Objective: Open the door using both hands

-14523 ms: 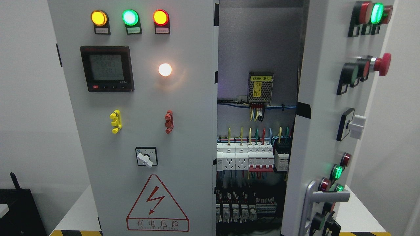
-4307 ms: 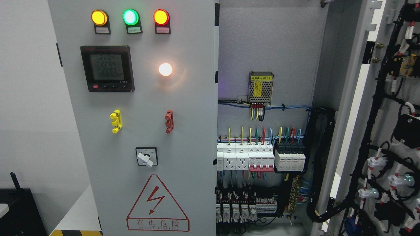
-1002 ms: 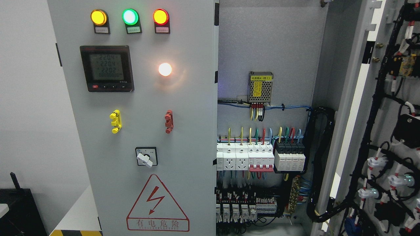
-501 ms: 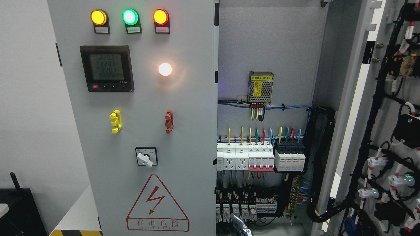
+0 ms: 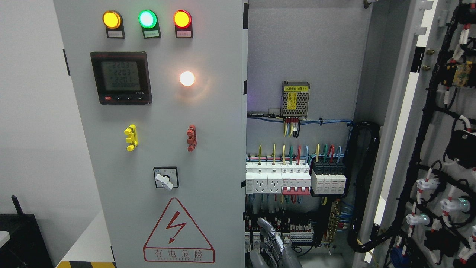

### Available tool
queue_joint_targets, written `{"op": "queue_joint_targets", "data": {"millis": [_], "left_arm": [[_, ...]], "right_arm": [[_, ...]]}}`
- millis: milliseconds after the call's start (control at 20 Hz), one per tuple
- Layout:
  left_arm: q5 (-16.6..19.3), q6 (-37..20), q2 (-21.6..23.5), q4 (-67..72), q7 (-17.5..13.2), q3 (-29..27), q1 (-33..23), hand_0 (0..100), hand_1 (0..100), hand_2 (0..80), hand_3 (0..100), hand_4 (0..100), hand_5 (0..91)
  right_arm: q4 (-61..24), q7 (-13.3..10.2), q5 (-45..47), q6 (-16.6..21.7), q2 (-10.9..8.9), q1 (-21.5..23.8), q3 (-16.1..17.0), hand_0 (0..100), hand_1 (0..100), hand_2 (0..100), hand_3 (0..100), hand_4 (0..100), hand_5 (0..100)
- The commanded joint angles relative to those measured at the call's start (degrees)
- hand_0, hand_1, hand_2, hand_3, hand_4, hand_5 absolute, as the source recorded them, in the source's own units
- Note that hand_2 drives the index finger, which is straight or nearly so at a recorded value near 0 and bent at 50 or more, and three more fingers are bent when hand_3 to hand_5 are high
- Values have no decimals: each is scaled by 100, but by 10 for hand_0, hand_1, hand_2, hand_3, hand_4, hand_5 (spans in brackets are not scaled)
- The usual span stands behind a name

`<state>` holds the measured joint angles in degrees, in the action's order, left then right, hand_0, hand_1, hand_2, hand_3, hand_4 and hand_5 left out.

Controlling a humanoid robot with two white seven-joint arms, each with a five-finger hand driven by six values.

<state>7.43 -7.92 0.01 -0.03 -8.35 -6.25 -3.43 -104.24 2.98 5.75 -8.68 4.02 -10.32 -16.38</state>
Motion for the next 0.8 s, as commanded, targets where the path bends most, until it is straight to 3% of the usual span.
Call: {"op": "queue_joint_targets", "data": {"millis": [0, 451, 751], "left_arm": [[4, 1, -195, -173, 0, 1, 0, 120, 389, 0, 0, 0, 0], [4, 1, -195, -173, 0, 1, 0, 120, 389, 0, 0, 0, 0], [4, 1, -195, -173, 0, 1, 0, 120, 389, 0, 0, 0, 0]], "right_arm": [[939, 44, 198, -11, 91, -427, 337, 120, 389, 0, 0, 0, 0], [1617, 115, 216, 33, 64, -928, 311, 120, 389, 0, 0, 0, 0], [1844, 326, 611, -37, 29, -1174, 267, 120, 389, 0, 0, 0, 0]]}}
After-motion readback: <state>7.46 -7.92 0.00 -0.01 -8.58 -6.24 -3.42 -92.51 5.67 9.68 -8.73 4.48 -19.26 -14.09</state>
